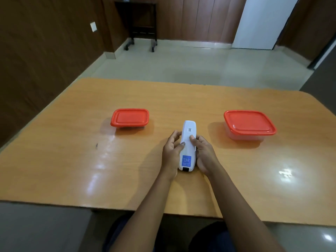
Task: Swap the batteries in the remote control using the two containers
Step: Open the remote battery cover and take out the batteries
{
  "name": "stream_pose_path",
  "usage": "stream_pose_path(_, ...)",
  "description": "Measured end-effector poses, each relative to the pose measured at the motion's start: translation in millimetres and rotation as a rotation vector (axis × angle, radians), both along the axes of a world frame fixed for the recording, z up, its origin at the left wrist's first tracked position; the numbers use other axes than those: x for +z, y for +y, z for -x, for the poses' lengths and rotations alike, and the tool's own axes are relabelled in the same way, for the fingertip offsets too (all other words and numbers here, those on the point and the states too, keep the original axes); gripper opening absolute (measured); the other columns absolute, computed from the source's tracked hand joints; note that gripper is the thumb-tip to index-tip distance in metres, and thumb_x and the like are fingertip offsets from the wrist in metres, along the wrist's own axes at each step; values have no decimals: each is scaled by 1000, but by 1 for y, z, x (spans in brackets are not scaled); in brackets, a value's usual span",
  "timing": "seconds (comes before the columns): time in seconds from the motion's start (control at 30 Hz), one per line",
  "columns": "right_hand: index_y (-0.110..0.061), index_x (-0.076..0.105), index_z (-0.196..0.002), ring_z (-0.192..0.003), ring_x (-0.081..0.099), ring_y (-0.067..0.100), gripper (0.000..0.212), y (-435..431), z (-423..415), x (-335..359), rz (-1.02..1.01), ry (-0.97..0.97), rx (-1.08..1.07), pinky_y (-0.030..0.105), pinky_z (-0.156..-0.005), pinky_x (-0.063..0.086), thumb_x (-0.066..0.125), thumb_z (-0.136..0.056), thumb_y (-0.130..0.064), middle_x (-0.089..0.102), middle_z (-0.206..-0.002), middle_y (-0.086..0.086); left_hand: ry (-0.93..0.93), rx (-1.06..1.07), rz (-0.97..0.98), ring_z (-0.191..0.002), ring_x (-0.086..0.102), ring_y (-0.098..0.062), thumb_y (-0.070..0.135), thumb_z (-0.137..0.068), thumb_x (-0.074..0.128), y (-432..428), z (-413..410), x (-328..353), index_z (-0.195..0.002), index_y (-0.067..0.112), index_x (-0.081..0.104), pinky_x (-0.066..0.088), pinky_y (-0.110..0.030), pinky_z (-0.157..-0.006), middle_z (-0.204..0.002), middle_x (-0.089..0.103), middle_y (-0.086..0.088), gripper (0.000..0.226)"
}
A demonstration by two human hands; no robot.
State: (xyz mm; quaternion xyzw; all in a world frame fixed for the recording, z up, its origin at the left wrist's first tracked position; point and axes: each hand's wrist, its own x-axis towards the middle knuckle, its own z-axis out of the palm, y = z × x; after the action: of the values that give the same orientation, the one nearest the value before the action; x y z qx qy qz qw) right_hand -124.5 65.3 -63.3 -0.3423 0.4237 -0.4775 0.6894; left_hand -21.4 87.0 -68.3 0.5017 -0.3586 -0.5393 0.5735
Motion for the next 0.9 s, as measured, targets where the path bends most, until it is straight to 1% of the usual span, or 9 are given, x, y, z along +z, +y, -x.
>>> stream_pose_path(0.1, -6, 53, -111, -76, 65, 17, 20, 21, 2, 8, 3, 43, 26, 30, -63, 57, 48, -96, -18, 65, -91, 7, -22, -93, -8, -97, 63, -16, 2, -91, 47, 21, 2, 4, -134, 17, 48, 51, -31, -85, -117, 64, -2, 46)
stream_pose_path(0.17, -6, 53, -110, -75, 65, 17, 18, 29, 2, 12, 19, 88, 29, 28, -59, 57, 47, -96, -17, 65, -90, 7, -80, -158, 11, -90, 65, -13, 5, -91, 50, 28, 1, 6, -131, 21, 50, 54, -28, -79, -106, 66, 3, 43)
stream_pose_path(0.23, -7, 51, -111, -77, 64, 18, 19, 32, 0, 15, 38, 139, 41, 30, -63, 56, 47, -96, -18, 64, -91, 7, -98, -184, 35, -89, 65, -9, 8, -91, 53, 31, -2, 6, -125, 28, 51, 55, -24, -78, -103, 67, 6, 40)
stream_pose_path(0.33, -8, 49, -114, -81, 63, 20, 22, 32, -4, 14, 54, 239, 79, 34, -69, 55, 47, -96, -21, 63, -94, 6, -98, -190, 42, -93, 65, -6, 7, -91, 54, 33, -5, 5, -130, 34, 44, 55, -24, -83, -108, 65, 9, 48)
stream_pose_path(0.4, -10, 48, -115, -81, 63, 21, 23, 31, -7, 12, 69, 286, 99, 36, -71, 54, 49, -95, -23, 63, -94, 6, -75, -213, 42, -100, 64, -9, 4, -90, 54, 31, -9, 2, -141, 28, 35, 54, -29, -89, -119, 62, 3, 59)
stream_pose_path(0.53, -13, 53, -105, -80, 63, 22, 14, 26, -17, 6, 89, 314, 32, 40, -73, 54, 50, -95, -22, 63, -91, 7, -16, -243, 38, -111, 60, -18, -1, -87, 55, 25, -16, -2, -147, 21, 28, 49, -39, -97, -134, 55, -7, 69)
stream_pose_path(0.63, -15, 54, -93, -74, 61, 20, 7, 24, -25, 1, 111, 324, -52, 35, -67, 51, 51, -94, -21, 61, -84, 5, 25, -251, 38, -112, 61, -18, -2, -88, 54, 22, -19, -7, -146, 22, 29, 50, -38, -97, -134, 56, -8, 68)
stream_pose_path(0.73, -14, 55, -91, -72, 59, 19, 8, 22, -29, -1, 120, 315, -88, 34, -64, 50, 51, -94, -20, 59, -82, 5, 62, -261, 42, -111, 61, -17, -3, -88, 53, 19, -20, -11, -146, 22, 29, 52, -33, -95, -133, 57, -8, 67)
stream_pose_path(0.9, -11, 53, -84, -72, 55, 20, 13, 20, -33, -5, 132, 334, -169, 31, -60, 48, 53, -93, -21, 55, -81, 9, 87, -272, 58, -115, 60, -20, -5, -89, 50, 15, -20, -13, -147, 21, 27, 49, -37, -98, -133, 57, -8, 68)
